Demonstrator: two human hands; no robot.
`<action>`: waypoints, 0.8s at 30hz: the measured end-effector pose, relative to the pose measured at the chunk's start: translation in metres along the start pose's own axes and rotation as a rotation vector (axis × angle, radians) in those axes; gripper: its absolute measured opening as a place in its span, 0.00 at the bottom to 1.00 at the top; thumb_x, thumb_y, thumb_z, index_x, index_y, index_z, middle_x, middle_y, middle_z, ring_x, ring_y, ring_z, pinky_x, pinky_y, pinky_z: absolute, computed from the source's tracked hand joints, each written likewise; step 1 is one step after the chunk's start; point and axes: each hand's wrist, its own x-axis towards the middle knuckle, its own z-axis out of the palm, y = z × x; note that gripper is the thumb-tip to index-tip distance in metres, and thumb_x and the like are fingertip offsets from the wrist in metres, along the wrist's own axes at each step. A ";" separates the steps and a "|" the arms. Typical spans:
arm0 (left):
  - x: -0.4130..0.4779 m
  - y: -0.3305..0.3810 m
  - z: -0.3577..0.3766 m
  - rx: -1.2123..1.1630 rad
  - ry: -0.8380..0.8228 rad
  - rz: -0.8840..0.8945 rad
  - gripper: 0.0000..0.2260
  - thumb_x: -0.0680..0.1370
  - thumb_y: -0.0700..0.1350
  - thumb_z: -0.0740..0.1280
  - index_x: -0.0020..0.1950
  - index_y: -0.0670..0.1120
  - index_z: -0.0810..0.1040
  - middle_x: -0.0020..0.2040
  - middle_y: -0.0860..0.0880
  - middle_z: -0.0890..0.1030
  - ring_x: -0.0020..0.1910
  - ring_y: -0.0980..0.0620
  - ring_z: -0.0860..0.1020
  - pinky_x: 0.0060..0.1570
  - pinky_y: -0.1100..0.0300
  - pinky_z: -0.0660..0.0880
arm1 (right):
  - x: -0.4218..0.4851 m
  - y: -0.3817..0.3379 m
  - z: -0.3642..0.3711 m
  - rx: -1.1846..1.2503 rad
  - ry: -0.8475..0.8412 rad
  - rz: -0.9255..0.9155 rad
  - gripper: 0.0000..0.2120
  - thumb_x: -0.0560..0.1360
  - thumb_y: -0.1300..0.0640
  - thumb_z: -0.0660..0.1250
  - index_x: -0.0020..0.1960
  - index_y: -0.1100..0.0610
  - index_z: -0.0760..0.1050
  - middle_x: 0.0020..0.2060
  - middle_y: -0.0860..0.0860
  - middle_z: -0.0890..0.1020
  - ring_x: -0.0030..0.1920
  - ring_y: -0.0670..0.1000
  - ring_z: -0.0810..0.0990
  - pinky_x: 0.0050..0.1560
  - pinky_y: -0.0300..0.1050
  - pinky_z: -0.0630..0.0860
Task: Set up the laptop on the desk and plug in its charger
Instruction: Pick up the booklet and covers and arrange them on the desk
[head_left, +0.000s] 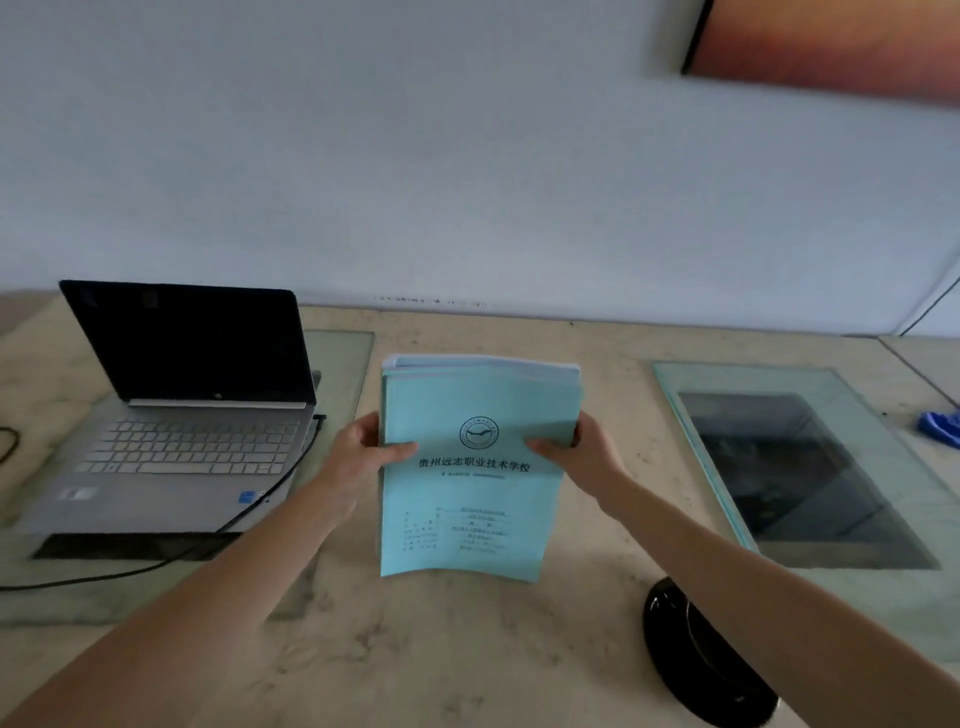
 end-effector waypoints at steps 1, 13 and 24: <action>0.002 0.004 -0.002 0.001 0.008 0.018 0.20 0.69 0.32 0.73 0.60 0.40 0.77 0.56 0.43 0.82 0.54 0.44 0.81 0.53 0.51 0.77 | 0.002 -0.006 0.001 -0.018 0.019 -0.034 0.16 0.66 0.59 0.77 0.52 0.57 0.78 0.46 0.51 0.85 0.45 0.51 0.83 0.43 0.48 0.81; 0.006 0.005 -0.017 0.120 0.016 0.098 0.17 0.72 0.35 0.72 0.60 0.41 0.77 0.55 0.44 0.83 0.54 0.46 0.81 0.52 0.52 0.79 | 0.015 -0.018 0.005 -0.131 0.035 -0.132 0.11 0.67 0.58 0.76 0.41 0.45 0.76 0.33 0.39 0.82 0.33 0.35 0.79 0.29 0.28 0.72; 0.014 -0.015 -0.030 0.465 -0.018 0.039 0.12 0.72 0.42 0.72 0.52 0.55 0.79 0.49 0.57 0.84 0.51 0.60 0.80 0.52 0.58 0.77 | 0.033 0.010 -0.006 -0.319 -0.178 -0.101 0.18 0.68 0.59 0.75 0.43 0.37 0.75 0.37 0.30 0.82 0.41 0.32 0.81 0.39 0.28 0.74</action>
